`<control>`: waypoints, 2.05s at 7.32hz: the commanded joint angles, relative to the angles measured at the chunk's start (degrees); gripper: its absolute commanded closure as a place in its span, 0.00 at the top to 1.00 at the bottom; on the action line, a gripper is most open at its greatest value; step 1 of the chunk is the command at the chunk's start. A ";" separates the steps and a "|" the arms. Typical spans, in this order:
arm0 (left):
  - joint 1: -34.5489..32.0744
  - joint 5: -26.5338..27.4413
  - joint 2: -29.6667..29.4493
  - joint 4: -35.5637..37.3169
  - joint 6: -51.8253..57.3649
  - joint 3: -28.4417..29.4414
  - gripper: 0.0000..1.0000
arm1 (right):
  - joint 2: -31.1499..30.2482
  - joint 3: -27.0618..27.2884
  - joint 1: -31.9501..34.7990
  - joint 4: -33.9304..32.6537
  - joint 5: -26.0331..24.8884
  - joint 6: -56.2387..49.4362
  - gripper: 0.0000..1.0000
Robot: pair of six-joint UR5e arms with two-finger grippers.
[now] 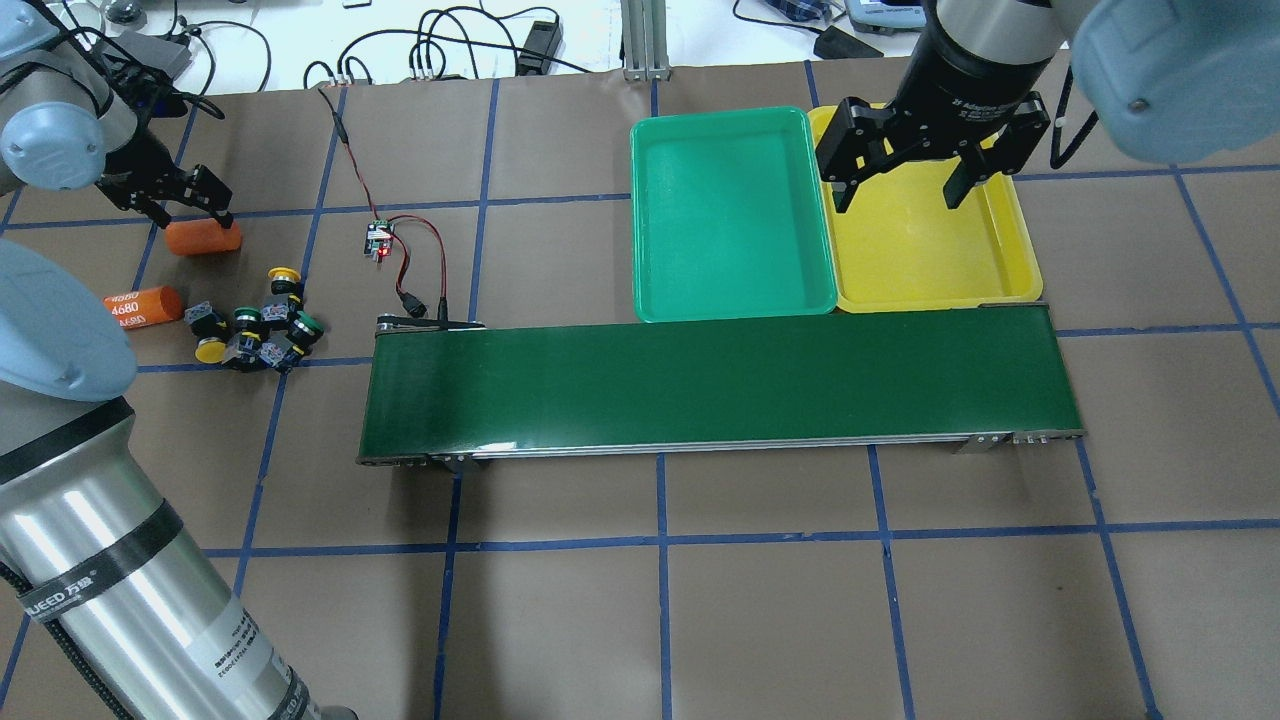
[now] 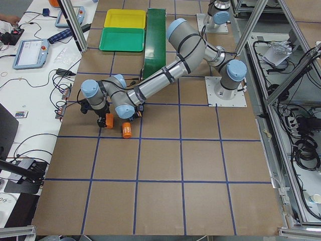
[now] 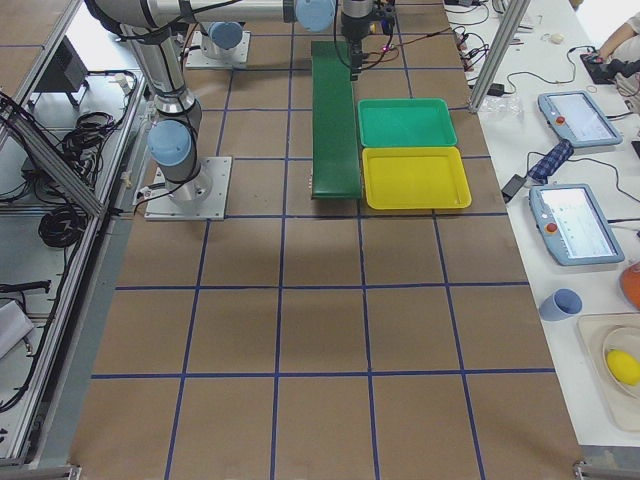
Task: Sort buttons by color to trays
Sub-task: 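Carry the orange battery with the left gripper to the conveyor's near end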
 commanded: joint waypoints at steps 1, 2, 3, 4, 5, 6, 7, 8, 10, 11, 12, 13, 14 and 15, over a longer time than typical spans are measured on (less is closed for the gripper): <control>0.09 0.13 -0.23 -0.40 0.07 -0.55 1.00 | 0.00 0.00 0.00 0.07 -0.07 0.00 1.00; 0.18 0.22 -0.67 -0.75 0.07 -0.65 1.00 | 0.00 0.00 0.00 0.07 -0.07 0.00 1.00; 0.18 0.31 -0.94 -1.71 0.07 -0.13 1.00 | 0.00 0.00 0.00 0.07 0.01 0.00 1.00; 0.18 0.40 -1.03 -2.76 0.07 0.05 0.36 | 0.09 0.00 0.00 0.07 -0.07 0.00 1.00; 0.01 0.22 -0.42 -3.30 0.07 0.06 0.00 | 0.00 0.09 0.00 0.07 -0.07 0.00 1.00; -0.69 -0.30 1.15 -6.09 0.07 0.14 0.00 | -0.17 0.70 0.00 -0.11 0.01 0.00 1.00; -1.48 -0.39 3.95 -8.38 -0.28 0.23 0.00 | -0.52 1.57 -0.09 -0.37 0.01 0.00 1.00; -4.19 -0.83 7.64 -11.88 -1.59 -0.47 0.00 | -0.53 1.67 0.00 -0.37 0.01 0.00 1.00; -8.07 -3.28 15.54 -18.38 -6.66 -5.19 0.00 | -0.53 1.67 -0.09 -0.37 0.01 0.00 1.00; -9.82 -3.12 19.85 -18.59 -9.22 -10.00 0.00 | -0.53 1.67 -0.09 -0.37 0.01 0.00 1.00; -11.41 -3.73 23.72 -17.90 -10.47 -16.32 0.00 | -0.53 1.67 0.00 -0.37 0.01 0.00 1.00; -12.21 -4.00 26.98 -16.93 -15.18 -21.34 0.00 | -0.53 1.67 0.00 -0.37 0.01 0.00 1.00; -14.21 -4.17 29.01 -14.66 -17.14 -25.65 0.00 | -0.53 1.67 0.00 -0.37 0.01 0.00 1.00; -16.85 -4.09 30.86 -9.16 -19.16 -30.57 0.00 | -0.53 1.67 0.00 -0.37 0.01 0.00 1.00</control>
